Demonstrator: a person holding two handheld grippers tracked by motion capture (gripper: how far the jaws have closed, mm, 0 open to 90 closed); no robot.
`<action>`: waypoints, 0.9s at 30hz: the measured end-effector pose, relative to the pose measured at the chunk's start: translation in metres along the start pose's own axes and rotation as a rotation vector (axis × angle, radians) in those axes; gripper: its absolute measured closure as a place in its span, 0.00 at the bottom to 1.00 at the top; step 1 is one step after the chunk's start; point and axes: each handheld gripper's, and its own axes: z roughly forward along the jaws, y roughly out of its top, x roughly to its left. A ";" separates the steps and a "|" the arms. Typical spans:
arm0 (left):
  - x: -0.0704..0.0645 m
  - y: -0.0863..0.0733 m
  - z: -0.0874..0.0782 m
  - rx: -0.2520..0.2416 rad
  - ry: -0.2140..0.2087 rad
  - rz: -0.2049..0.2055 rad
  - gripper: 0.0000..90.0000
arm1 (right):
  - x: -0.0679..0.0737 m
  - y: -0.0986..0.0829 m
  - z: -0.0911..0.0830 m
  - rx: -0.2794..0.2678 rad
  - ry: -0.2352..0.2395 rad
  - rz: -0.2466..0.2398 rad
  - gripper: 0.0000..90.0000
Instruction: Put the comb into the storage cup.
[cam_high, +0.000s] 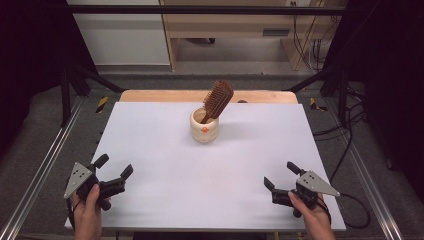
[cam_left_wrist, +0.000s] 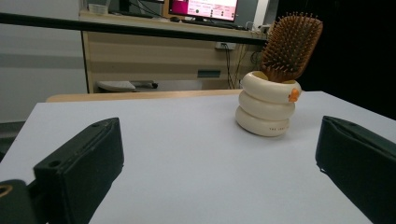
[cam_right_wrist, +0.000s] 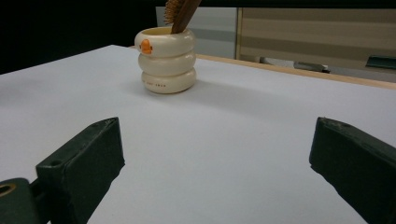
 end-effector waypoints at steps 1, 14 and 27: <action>0.000 0.000 0.000 0.000 0.000 0.001 0.01 | 0.000 0.000 0.000 0.002 0.003 -0.001 0.03; -0.004 -0.001 0.001 0.016 -0.027 0.008 0.01 | 0.008 -0.001 0.011 0.013 0.051 -0.016 0.04; -0.006 -0.002 0.002 0.028 -0.048 0.009 0.01 | 0.018 -0.001 0.027 0.017 0.096 -0.041 0.04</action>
